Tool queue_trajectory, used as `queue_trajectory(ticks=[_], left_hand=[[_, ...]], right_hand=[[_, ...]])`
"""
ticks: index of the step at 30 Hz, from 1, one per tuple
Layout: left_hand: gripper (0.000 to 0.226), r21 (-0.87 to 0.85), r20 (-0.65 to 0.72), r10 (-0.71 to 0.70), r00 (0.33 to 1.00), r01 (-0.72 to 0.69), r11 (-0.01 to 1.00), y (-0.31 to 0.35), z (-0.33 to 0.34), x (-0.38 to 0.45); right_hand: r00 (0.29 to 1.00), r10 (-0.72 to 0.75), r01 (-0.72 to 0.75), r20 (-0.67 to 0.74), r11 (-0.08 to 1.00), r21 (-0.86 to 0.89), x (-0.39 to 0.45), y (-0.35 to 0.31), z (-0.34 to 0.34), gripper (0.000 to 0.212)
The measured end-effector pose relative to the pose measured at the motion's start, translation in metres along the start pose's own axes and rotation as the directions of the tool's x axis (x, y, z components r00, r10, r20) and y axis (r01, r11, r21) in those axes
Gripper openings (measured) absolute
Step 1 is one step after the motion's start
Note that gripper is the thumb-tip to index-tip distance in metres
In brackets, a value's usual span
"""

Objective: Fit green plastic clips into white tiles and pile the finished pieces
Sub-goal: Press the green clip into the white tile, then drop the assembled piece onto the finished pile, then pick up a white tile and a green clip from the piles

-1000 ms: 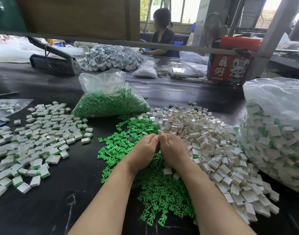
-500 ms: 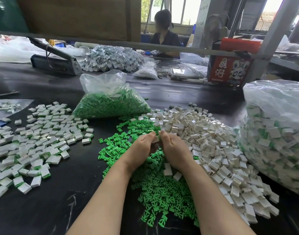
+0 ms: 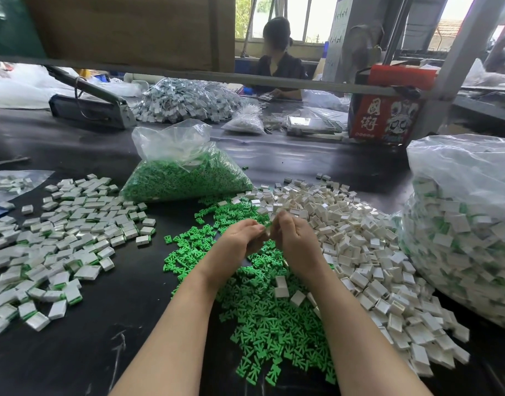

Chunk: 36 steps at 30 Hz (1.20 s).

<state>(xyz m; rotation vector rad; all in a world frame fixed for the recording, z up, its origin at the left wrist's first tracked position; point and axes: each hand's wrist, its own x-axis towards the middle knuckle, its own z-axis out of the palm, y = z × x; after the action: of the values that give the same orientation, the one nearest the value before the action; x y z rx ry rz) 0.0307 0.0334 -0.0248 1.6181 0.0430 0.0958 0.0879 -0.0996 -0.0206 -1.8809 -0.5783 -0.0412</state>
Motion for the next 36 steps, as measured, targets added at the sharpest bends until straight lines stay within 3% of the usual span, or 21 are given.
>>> queue_trajectory(ticks=[2, 7, 15, 20, 24, 27, 31, 36], left_hand=[[0.013, 0.003, 0.004, 0.043, 0.999, -0.043, 0.999, -0.001, -0.003, 0.001], [0.015, 0.006, -0.024, 0.130, 0.991, -0.130, 0.992, -0.003, -0.007, 0.002], [0.013, 0.030, -0.010, 0.121, 0.993, -0.121, 0.992, -0.004, -0.008, 0.002], [0.009, 0.040, -0.079, 0.108, 0.991, -0.105, 0.994, -0.006, -0.010, 0.004], [0.012, -0.060, -0.198, 0.109, 0.974, -0.123, 0.991, -0.004, -0.010, 0.005], [0.026, -0.175, -0.204, 0.054, 0.977, -0.090, 0.980, -0.001, -0.011, 0.003], [0.033, -0.212, -0.182, 0.040, 0.983, -0.079, 0.974, 0.003, -0.011, 0.001], [0.030, -0.245, -0.154, 0.043, 0.987, -0.080, 0.966, 0.008, -0.010, -0.002]], right_hand=[[1.000, 0.002, -0.001, -0.013, 0.995, 0.096, 0.002, 0.003, -0.001, 0.049], [0.996, -0.046, 0.037, 0.075, 0.992, 0.120, 0.003, 0.004, -0.001, 0.038], [0.996, -0.059, 0.051, 0.065, 0.991, 0.123, 0.000, 0.000, -0.006, 0.019], [0.996, -0.083, 0.079, 0.023, 0.989, 0.126, 0.000, -0.006, -0.007, 0.013], [0.995, 0.065, -0.034, -0.072, 0.929, 0.369, 0.000, -0.009, -0.009, 0.012], [0.981, 0.190, -0.136, -0.042, 0.823, 0.552, 0.000, -0.008, -0.012, 0.019], [0.975, 0.221, -0.169, -0.002, 0.752, 0.637, 0.000, -0.010, -0.014, 0.014], [0.980, 0.198, -0.155, 0.008, 0.740, 0.654, 0.000, -0.009, -0.014, 0.014]])
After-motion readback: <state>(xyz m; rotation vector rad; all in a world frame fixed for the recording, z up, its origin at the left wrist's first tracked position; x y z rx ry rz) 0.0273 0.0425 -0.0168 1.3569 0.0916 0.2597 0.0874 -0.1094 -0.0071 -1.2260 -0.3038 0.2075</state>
